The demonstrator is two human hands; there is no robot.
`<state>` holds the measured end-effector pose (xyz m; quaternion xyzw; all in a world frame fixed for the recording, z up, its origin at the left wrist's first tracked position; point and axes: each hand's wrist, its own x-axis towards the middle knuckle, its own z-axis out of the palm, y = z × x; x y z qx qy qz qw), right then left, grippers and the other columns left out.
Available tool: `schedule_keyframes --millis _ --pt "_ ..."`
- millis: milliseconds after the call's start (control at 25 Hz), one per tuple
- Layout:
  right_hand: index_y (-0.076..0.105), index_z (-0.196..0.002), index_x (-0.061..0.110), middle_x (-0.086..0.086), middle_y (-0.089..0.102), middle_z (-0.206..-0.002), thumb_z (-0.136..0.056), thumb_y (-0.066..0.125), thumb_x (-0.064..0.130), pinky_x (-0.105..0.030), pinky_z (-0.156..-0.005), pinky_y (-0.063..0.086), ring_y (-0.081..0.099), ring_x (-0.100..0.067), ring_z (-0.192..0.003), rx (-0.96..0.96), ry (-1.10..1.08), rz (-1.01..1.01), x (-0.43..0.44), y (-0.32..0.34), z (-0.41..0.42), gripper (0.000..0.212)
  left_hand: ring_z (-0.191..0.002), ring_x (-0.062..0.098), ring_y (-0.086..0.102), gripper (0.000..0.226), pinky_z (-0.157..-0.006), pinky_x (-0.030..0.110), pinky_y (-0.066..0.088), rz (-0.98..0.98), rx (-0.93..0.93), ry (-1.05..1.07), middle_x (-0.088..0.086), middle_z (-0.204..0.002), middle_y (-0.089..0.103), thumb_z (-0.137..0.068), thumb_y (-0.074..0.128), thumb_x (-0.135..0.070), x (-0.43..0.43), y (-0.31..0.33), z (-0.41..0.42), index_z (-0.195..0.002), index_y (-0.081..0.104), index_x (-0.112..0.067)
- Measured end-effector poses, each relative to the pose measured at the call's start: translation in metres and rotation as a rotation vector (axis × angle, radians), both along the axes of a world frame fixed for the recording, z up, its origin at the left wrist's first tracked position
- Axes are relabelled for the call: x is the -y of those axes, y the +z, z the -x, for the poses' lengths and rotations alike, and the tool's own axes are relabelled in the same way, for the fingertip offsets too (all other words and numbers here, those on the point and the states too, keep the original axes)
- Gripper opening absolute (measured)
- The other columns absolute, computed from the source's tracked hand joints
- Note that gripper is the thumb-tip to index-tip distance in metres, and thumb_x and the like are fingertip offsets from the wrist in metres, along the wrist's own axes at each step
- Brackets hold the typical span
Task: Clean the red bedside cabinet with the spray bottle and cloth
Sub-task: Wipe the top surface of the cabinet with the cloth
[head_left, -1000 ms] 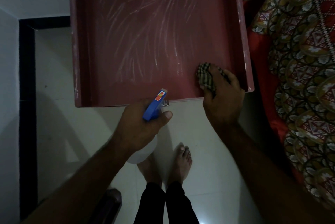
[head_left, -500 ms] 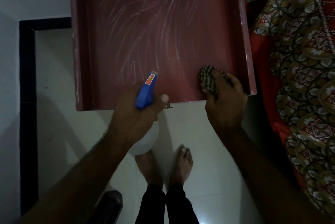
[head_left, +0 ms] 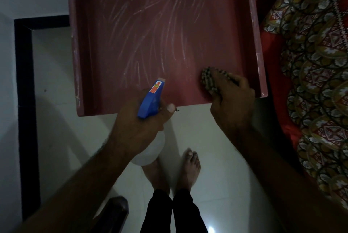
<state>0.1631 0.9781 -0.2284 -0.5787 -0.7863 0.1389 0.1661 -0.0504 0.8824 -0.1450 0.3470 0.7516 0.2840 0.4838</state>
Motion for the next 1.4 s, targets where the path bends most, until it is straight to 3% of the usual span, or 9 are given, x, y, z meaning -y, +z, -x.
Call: schedule_keyframes --millis 160,280,440,640,800,960,1120,1280,1400 --pt "0.06 -0.143 0.021 -0.005 0.067 -0.134 -0.088 0.069 0.004 -0.057 -0.097 0.051 0.056 -0.035 -0.125 0.063 0.361 0.064 0.012 -0.001 0.01 0.058 -0.062 0.014 0.068 0.028 -0.053 0.009 0.048 -0.031 0.019 -0.032 0.018 -0.077 0.069 -0.09 0.072 -0.03 -0.004 0.003 0.003 -0.095 0.065 -0.003" --pt "0.056 -0.146 0.026 -0.012 0.063 -0.134 -0.088 0.066 0.005 -0.045 -0.103 0.051 0.056 -0.033 -0.122 0.032 0.011 0.1 -0.008 0.0 0.006 0.062 -0.056 0.01 0.065 0.03 -0.05 0.009 0.046 -0.051 0.049 -0.024 0.019 -0.075 0.069 -0.089 0.073 -0.03 -0.006 0.006 0.005 -0.094 0.064 -0.002" --pt "0.059 -0.143 0.021 -0.007 0.068 -0.131 -0.083 0.069 -0.004 -0.056 -0.095 0.054 0.057 -0.036 -0.122 0.061 0.33 0.067 0.013 0.004 0.027 0.066 -0.062 0.015 0.069 0.034 -0.051 0.01 0.048 -0.092 0.076 -0.028 0.017 -0.076 0.069 -0.086 0.072 -0.035 -0.009 0.009 0.009 -0.096 0.064 -0.004" --pt "0.055 -0.145 0.023 -0.017 0.063 -0.131 -0.085 0.069 0.001 -0.055 -0.1 0.052 0.057 -0.04 -0.119 0.019 -0.114 0.115 -0.015 0.004 0.023 0.066 -0.065 0.023 0.071 0.035 -0.059 0.024 0.06 -0.138 0.147 -0.031 0.013 -0.076 0.07 -0.084 0.073 -0.038 -0.011 0.009 0.014 -0.095 0.065 -0.005" --pt "0.056 -0.144 0.021 -0.007 0.067 -0.13 -0.083 0.067 -0.005 -0.055 -0.093 0.054 0.056 -0.036 -0.119 0.047 0.255 0.075 0.001 0.002 0.04 0.067 -0.067 0.022 0.071 0.03 -0.056 0.013 0.053 -0.135 0.165 -0.054 0.012 -0.078 0.067 -0.082 0.074 -0.037 -0.015 0.012 0.018 -0.094 0.065 -0.01" --pt "0.055 -0.147 0.024 -0.014 0.061 -0.134 -0.088 0.061 0.005 -0.038 -0.105 0.048 0.052 -0.031 -0.123 -0.038 -0.098 0.153 -0.014 -0.005 0.035 0.062 -0.07 0.025 0.068 0.021 -0.058 0.017 0.056 -0.127 0.163 -0.108 0.01 -0.081 0.065 -0.08 0.075 -0.04 -0.017 0.019 0.019 -0.091 0.064 -0.025" --pt "0.055 -0.147 0.027 -0.012 0.061 -0.133 -0.086 0.057 0.007 -0.037 -0.106 0.049 0.052 -0.026 -0.122 -0.017 0.109 0.169 -0.004 -0.006 0.04 0.064 -0.072 0.025 0.069 0.033 -0.062 0.022 0.057 -0.107 0.1 -0.159 0.008 -0.08 0.068 -0.077 0.071 -0.049 -0.016 0.02 0.022 -0.092 0.064 -0.02" --pt "0.058 -0.144 0.024 -0.011 0.061 -0.131 -0.084 0.066 0.004 -0.025 -0.104 0.041 0.048 -0.021 -0.122 -0.088 -0.067 0.137 -0.007 -0.007 0.032 0.064 -0.074 0.016 0.071 0.018 -0.062 0.013 0.053 -0.088 0.101 -0.139 -0.001 -0.085 0.07 -0.081 0.075 -0.043 -0.02 0.016 0.018 -0.092 0.062 -0.037" --pt "0.059 -0.143 0.024 -0.011 0.063 -0.129 -0.084 0.068 0.001 -0.029 -0.102 0.044 0.052 -0.026 -0.123 -0.085 -0.08 0.153 0.009 -0.005 0.03 0.065 -0.07 0.017 0.071 0.017 -0.059 0.012 0.053 -0.091 0.122 -0.086 0.005 -0.08 0.069 -0.082 0.077 -0.036 -0.022 0.015 0.016 -0.092 0.063 -0.032"
